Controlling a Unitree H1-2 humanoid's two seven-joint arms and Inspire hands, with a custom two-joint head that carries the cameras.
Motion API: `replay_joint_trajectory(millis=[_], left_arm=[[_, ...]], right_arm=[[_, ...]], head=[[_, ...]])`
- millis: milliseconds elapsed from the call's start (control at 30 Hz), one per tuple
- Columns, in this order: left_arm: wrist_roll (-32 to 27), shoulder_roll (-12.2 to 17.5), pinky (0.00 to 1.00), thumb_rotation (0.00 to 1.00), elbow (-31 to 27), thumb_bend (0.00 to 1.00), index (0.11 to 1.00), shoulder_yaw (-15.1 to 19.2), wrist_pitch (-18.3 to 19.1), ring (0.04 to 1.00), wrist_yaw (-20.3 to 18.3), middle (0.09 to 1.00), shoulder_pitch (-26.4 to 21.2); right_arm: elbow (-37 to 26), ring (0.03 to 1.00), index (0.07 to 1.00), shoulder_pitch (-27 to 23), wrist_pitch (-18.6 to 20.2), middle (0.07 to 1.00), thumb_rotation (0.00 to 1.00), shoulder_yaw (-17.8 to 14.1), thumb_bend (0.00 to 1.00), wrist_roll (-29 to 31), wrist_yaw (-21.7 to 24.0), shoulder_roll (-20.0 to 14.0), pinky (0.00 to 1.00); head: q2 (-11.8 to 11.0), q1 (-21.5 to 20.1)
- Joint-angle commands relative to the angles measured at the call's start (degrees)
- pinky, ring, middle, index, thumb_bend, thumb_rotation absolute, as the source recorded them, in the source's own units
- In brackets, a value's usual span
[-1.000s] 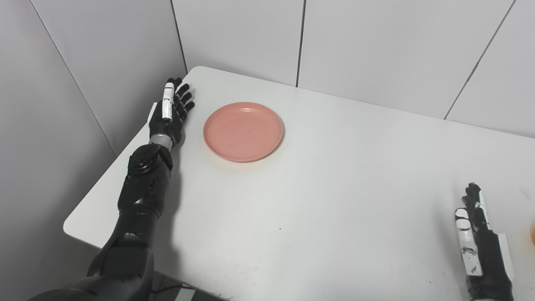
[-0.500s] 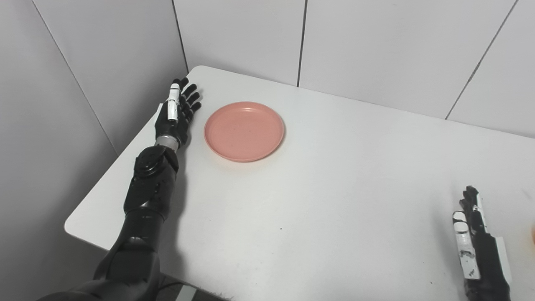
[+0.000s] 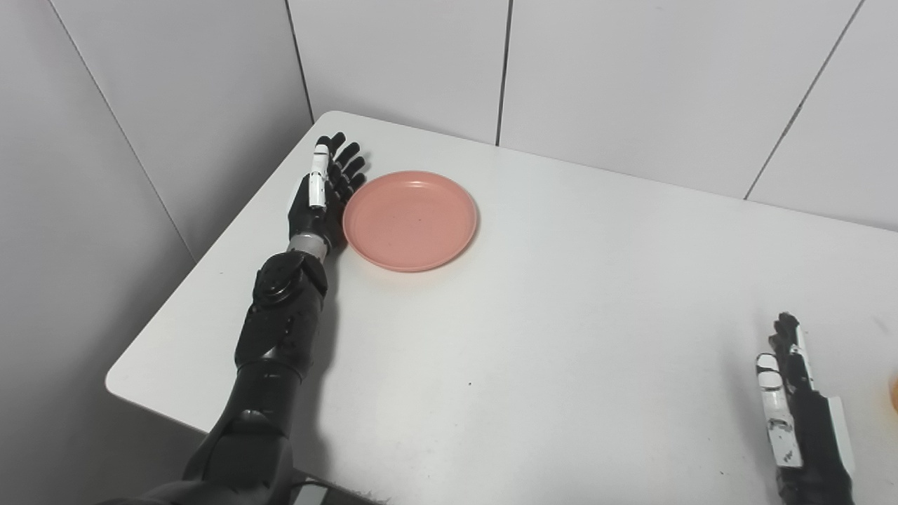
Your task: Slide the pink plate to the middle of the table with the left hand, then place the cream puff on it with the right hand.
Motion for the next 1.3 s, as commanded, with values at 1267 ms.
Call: replay_joint_trajectory(millis=[1267], left_arm=[[2.09,-8.73,0.9,1.0,-5.8,0.4,0.887,-9.24,3.36,0.904,0.56,0.9,3.07]], right_arm=[[0.41,0.993,0.982,1.01,0.2,0.992,1.0,0.9,0.16,-0.64,0.05,0.97,1.0]], head=[[2.32,-3.14]])
